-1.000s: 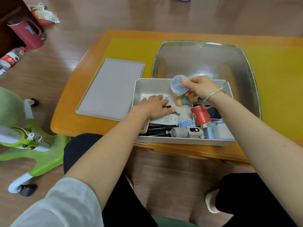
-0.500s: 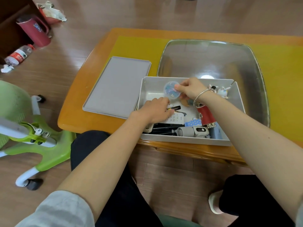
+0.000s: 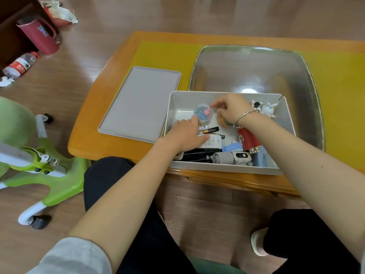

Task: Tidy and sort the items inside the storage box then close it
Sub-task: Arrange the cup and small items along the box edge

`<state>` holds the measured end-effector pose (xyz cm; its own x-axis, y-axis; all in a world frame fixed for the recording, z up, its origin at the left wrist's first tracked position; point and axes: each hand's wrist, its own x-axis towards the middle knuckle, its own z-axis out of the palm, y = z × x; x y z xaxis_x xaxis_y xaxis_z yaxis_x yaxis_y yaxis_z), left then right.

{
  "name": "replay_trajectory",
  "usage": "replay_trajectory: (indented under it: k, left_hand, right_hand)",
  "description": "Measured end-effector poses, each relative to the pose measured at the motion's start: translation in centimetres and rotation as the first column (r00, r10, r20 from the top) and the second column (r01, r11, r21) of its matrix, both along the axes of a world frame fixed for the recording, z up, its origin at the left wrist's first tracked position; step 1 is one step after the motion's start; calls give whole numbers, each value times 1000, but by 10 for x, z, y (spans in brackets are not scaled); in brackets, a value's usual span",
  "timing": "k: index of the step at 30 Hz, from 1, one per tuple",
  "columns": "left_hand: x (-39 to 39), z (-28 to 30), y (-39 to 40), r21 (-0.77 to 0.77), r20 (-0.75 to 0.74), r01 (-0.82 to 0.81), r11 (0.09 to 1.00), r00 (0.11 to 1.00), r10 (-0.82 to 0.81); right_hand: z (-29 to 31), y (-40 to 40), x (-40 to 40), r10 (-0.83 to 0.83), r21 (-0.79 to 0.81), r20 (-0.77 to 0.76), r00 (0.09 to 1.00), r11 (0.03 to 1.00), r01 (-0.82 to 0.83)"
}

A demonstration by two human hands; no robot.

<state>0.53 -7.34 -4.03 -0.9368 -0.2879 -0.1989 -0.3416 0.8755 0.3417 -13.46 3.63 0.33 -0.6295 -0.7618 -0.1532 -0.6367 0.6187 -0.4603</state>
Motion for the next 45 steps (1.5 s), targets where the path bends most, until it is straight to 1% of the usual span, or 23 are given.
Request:
replay_trajectory:
  k: [2, 3, 7, 11, 17, 21, 23, 26, 30, 33, 36, 39, 40, 42, 44, 45]
  left_hand:
    - [0, 1, 2, 42, -54, -42, 998, 998, 45]
    - [-1, 1, 3, 43, -48, -41, 998, 998, 43]
    - [-7, -3, 8, -40, 51, 30, 999, 998, -28]
    - [-12, -4, 13, -68, 64, 77, 995, 995, -72]
    - [-11, -4, 14, -109, 88, 55, 993, 995, -45]
    - [-10, -4, 20, -65, 30, 43, 997, 999, -42]
    - [-11, -5, 23, -58, 31, 68, 996, 997, -67]
    - [-13, -8, 25, -77, 66, 91, 993, 994, -86]
    - [-15, -10, 27, -88, 90, 103, 991, 991, -95]
    - [-15, -9, 26, -68, 99, 101, 993, 991, -94]
    - [-14, -8, 26, -58, 83, 92, 994, 993, -87]
    - [-12, -7, 27, -63, 64, 76, 995, 995, -72]
    - [-12, -7, 27, -64, 63, 75, 995, 995, -71]
    - [-12, -6, 27, -59, 60, 75, 995, 996, -72]
    - [-9, -5, 27, -52, 53, 64, 997, 997, -61]
    - [-8, -6, 26, -53, 51, 53, 997, 997, -50]
  right_hand:
    - [2, 3, 2, 33, 54, -32, 999, 998, -31]
    - [4, 4, 2, 33, 68, -43, 999, 997, -30]
    - [12, 16, -4, 13, 86, -100, 995, 996, -5]
    - [9, 39, -11, -1, 96, -101, 995, 995, 11]
    - [6, 71, -9, -126, -32, -112, 986, 992, 123]
    - [7, 88, 1, -180, -59, -133, 975, 983, 173]
    - [6, 94, 5, -206, -33, -130, 970, 978, 204]
    - [4, 99, 9, -232, 60, -135, 963, 969, 242]
    - [2, 97, 13, -211, 186, -176, 961, 952, 243]
    - [3, 97, 15, -205, 209, -168, 964, 949, 238]
    - [2, 97, 18, -234, 151, -159, 959, 954, 258]
    - [6, 96, 19, -284, 7, -125, 951, 958, 287]
    - [7, 94, 18, -286, -49, -93, 954, 958, 283]
    - [9, 90, 16, -279, -160, 19, 960, 947, 278]
    - [10, 85, 16, -272, -240, 157, 949, 922, 304]
    - [10, 81, 15, -277, -272, 192, 942, 907, 322]
